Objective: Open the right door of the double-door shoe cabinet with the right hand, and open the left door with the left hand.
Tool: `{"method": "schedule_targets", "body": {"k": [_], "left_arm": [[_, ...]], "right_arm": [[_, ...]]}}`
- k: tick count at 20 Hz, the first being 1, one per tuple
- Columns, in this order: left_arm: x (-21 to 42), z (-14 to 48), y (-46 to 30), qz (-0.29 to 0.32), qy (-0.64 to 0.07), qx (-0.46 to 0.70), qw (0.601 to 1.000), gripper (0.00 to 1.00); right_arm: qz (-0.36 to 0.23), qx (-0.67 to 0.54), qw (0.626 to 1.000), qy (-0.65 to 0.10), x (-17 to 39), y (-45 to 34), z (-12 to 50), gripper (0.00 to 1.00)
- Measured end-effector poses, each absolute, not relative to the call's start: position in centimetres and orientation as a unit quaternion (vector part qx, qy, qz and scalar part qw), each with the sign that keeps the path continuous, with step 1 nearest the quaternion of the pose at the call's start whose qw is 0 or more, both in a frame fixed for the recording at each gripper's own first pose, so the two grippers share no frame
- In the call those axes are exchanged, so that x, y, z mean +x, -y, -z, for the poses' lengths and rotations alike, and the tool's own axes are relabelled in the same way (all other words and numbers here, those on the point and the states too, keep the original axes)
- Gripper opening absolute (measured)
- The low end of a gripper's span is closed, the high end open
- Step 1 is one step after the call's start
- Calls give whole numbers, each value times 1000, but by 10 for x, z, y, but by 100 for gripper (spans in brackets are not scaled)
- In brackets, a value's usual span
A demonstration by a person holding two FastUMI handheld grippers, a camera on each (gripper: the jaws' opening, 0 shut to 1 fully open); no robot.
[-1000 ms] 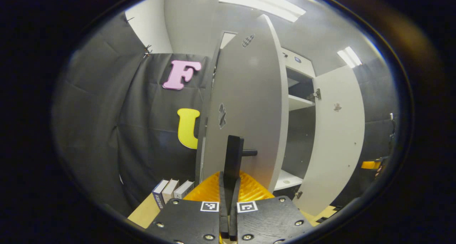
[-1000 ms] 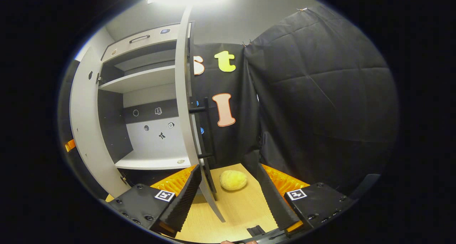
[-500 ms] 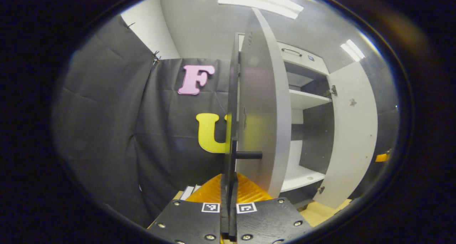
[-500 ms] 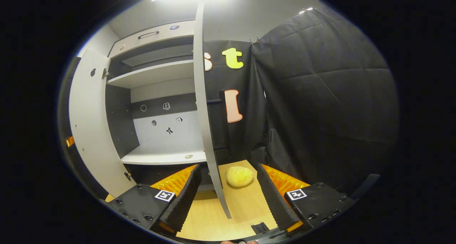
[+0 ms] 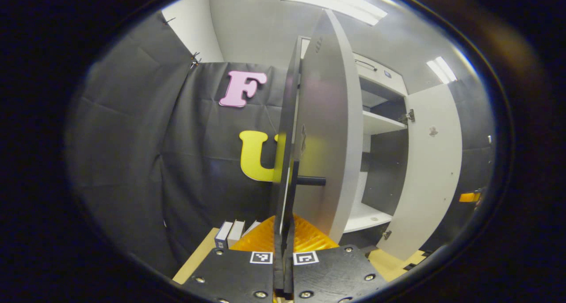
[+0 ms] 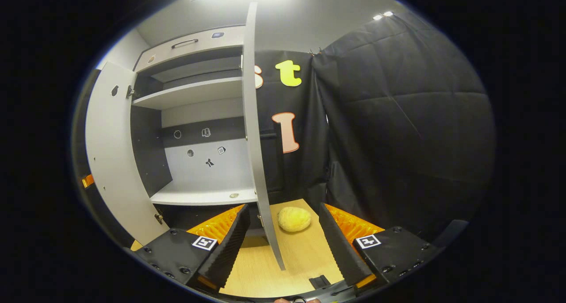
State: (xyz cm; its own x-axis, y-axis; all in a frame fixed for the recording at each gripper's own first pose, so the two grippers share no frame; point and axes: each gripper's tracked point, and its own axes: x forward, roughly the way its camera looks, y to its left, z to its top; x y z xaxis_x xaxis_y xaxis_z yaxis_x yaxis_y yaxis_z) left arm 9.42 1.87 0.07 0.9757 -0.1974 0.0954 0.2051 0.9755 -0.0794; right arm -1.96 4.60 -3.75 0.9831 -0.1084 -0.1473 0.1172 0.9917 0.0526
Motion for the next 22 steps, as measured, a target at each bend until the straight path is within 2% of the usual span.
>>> {"method": "schedule_targets", "body": {"k": [3, 6, 8, 9, 10, 11, 12, 13, 17, 18, 22], "left_arm": [[71, -10, -28, 81, 53, -39, 995, 2], [45, -31, -34, 35, 73, -3, 997, 2], [25, -47, -22, 26, 94, 0, 995, 2], [18, -51, -15, 21, 100, -1, 995, 5], [10, -55, -6, 22, 104, -4, 994, 6], [6, -52, 7, 29, 103, -5, 994, 19], [2, -49, 19, 31, 97, 0, 995, 31], [-3, -44, 26, 24, 89, 7, 996, 34], [-17, -28, 64, 2, 71, 37, 997, 89], [-21, -24, 73, -3, 67, 38, 997, 91], [-37, -27, 97, -21, 72, 42, 996, 91]], "right_arm": [[54, 32, 996, -58, -21, -56, 31, 98], [22, 51, 997, -47, -17, -80, 32, 98], [7, 46, 998, -48, -12, -82, 33, 98], [-2, 43, 998, -53, -11, -83, 37, 98], [-10, 39, 998, -50, -9, -83, 35, 93], [-14, 36, 998, -43, -8, -81, 31, 98], [-20, 37, 998, -40, -6, -78, 29, 98], [-30, 41, 998, -40, -4, -80, 31, 98], [-60, 38, 997, -35, -4, -76, 30, 98], [-71, 35, 996, -34, -4, -75, 30, 98], [-103, 22, 994, -30, -12, -70, 34, 98]]}}
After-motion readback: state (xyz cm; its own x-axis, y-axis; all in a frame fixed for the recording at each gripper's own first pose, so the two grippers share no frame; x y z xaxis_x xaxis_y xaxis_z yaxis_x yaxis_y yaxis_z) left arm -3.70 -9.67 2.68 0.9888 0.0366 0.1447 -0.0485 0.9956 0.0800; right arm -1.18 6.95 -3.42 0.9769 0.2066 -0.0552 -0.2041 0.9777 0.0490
